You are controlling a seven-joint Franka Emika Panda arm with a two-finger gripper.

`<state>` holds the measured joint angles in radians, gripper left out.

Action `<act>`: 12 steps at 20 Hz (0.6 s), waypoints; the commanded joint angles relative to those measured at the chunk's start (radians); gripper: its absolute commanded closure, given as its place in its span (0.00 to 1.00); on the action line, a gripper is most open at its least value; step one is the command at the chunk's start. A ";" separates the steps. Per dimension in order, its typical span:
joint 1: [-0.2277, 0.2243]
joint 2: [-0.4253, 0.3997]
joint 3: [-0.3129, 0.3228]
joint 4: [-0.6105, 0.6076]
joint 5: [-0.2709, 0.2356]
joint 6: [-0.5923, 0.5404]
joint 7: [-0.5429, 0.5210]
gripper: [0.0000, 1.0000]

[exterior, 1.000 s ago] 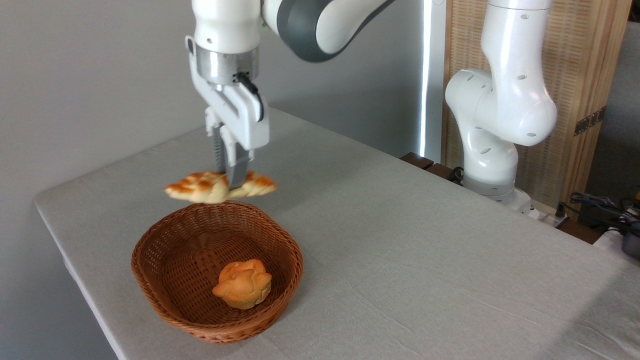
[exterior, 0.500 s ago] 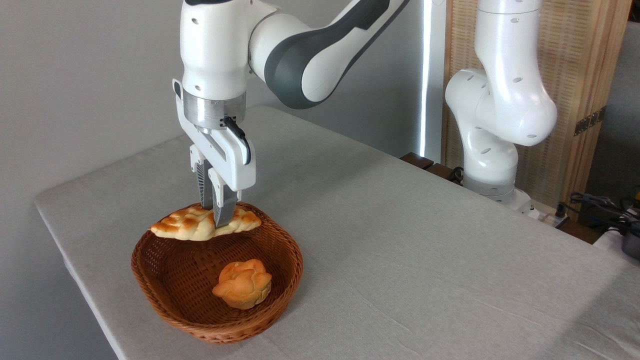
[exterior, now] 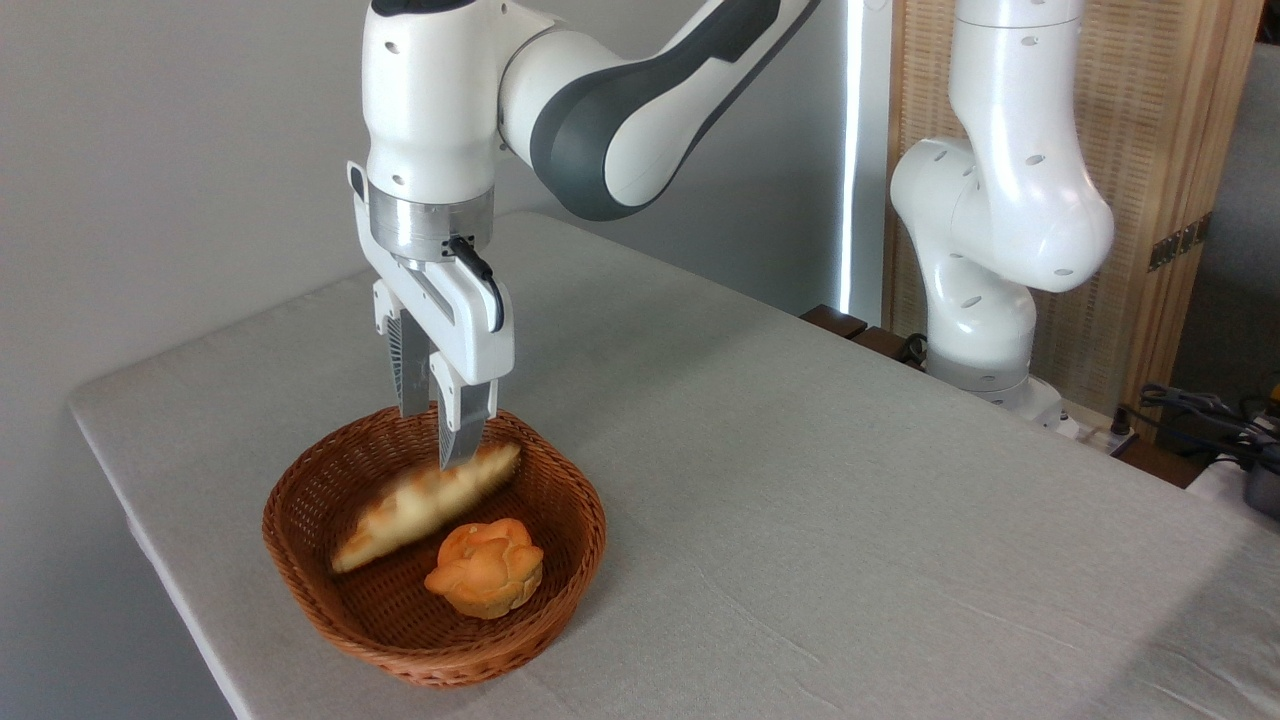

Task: Put bread into the basket

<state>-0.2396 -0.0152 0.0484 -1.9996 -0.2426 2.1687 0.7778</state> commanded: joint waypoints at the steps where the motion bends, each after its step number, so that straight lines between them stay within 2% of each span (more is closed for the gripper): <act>1: -0.003 -0.017 0.005 -0.010 -0.011 0.011 0.006 0.00; 3: -0.001 -0.025 0.005 -0.002 0.002 0.000 0.002 0.00; 4: 0.000 -0.028 0.007 0.010 0.026 -0.026 0.000 0.00; 6: 0.041 -0.032 0.002 0.094 0.081 -0.160 -0.005 0.00; 8: 0.065 -0.031 0.004 0.207 0.086 -0.324 -0.023 0.00; 10: 0.109 -0.031 -0.002 0.296 0.091 -0.449 -0.047 0.00; 12: 0.135 -0.029 -0.011 0.353 0.144 -0.550 -0.049 0.00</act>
<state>-0.1431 -0.0616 0.0494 -1.7562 -0.1586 1.7682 0.7590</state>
